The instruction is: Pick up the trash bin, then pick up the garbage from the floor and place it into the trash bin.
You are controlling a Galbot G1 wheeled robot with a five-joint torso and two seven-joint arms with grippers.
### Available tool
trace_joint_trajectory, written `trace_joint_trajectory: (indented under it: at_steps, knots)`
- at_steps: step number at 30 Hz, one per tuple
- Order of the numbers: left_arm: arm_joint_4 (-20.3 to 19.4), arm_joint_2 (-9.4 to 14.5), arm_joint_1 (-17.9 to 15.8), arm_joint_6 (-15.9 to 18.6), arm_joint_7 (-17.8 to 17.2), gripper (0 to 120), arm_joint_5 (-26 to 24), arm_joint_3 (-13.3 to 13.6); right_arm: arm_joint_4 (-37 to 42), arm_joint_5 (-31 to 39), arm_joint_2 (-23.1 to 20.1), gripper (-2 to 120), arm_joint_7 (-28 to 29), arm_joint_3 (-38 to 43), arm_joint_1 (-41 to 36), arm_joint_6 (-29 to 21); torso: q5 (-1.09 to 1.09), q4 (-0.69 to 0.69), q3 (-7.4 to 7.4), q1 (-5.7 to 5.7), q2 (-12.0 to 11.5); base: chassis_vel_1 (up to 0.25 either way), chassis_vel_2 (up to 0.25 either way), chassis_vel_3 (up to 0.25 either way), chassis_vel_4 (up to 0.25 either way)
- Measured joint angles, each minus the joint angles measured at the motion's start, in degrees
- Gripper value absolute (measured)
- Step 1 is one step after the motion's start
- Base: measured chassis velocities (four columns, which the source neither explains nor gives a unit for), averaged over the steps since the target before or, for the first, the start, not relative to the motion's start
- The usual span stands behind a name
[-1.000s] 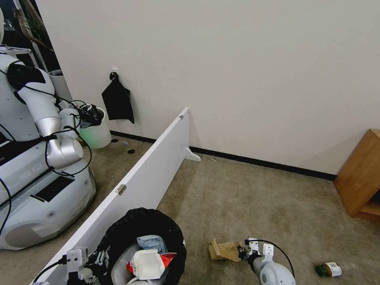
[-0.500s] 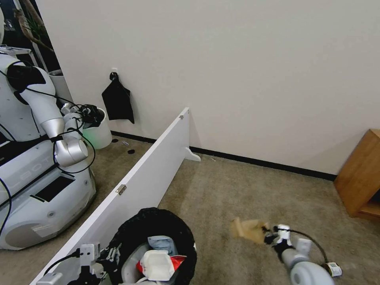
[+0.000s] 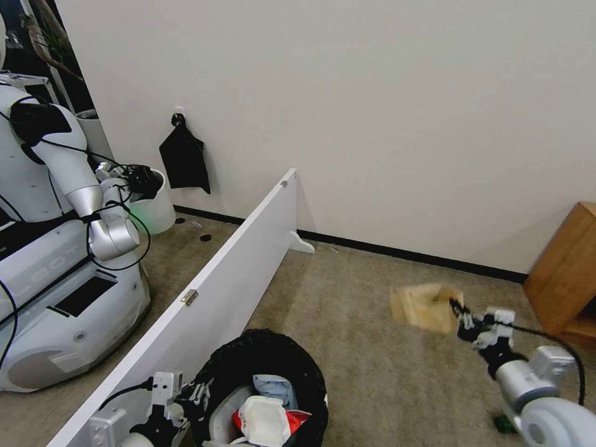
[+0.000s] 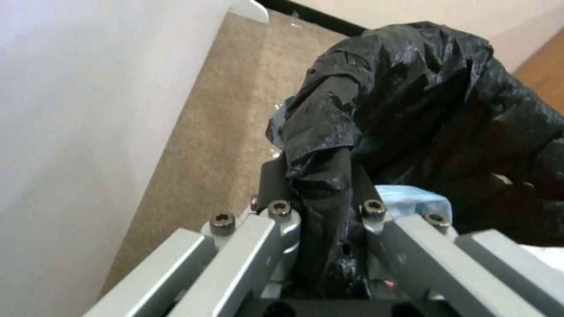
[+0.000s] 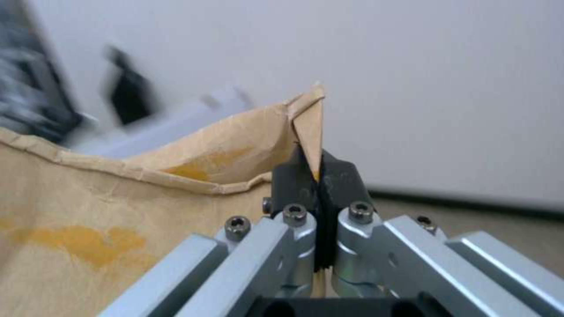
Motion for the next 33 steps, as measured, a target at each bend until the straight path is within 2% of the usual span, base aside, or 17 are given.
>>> trace_joint_trajectory:
  at_steps: [3, 4, 6, 9, 11, 16, 21, 33]
  knots:
    - [0.3, 0.4, -0.3, 0.1, 0.0, 4, -0.1, 0.3, 2.4, 2.8, -2.4, 0, -1.1, -1.0, 1.2, 1.7, 0.03, 0.02, 0.00, 0.00, 0.0, 0.000, 0.000, 0.000, 0.000]
    - [0.5, 0.7, -0.7, 0.2, -0.1, 4, -0.3, 0.6, 3.5, 4.1, -3.7, 0, -1.8, -1.9, 2.1, 2.7, 0.03, 0.05, 0.00, 0.00, 0.0, 0.000, 0.000, 0.000, 0.000]
    - [1.0, 1.5, -2.4, 0.5, -0.3, 4, -1.1, 1.6, 6.0, 5.9, -7.0, 0, -4.9, -3.7, 3.7, 4.7, 0.02, 0.03, 0.00, 0.00, 0.0, 0.000, 0.000, 0.000, 0.000]
    - [1.4, 1.9, -3.1, 0.5, -0.4, 4, -1.3, 2.0, 6.7, 6.7, -8.4, 0, -6.1, -4.7, 4.3, 5.7, 0.01, 0.00, 0.00, 0.00, 0.0, 0.000, 0.000, 0.000, 0.000]
    - [2.0, 2.9, -4.8, 0.7, -0.4, 4, -1.8, 2.8, 7.2, 7.2, -12.3, 0, -9.8, -7.5, 5.6, 8.2, 0.02, 0.02, 0.00, 0.00, 0.0, 0.000, 0.000, 0.000, 0.000]
    - [2.7, 3.7, -7.1, 0.9, -0.5, 4, -2.4, 4.1, 6.1, 6.9, -15.6, 0, -13.5, -12.0, 7.8, 10.2, 0.02, 0.01, 0.00, 0.00, 0.0, 0.000, 0.000, 0.000, 0.000]
    - [4.1, 4.6, -9.8, 1.1, -0.5, 4, -3.0, 6.0, 2.5, 7.4, -16.4, 0, -19.7, -20.3, 14.4, 12.2, 0.02, 0.01, 0.01, 0.00, 0.0, 0.000, 0.000, 0.000, 0.000]
    - [5.3, 4.5, -11.6, 1.1, -0.4, 4, -4.0, 6.3, -2.2, 3.5, -16.8, 0, -26.7, -32.7, 21.3, 14.6, 0.02, 0.01, 0.01, 0.00, 0.0, 0.000, 0.000, 0.000, 0.000]
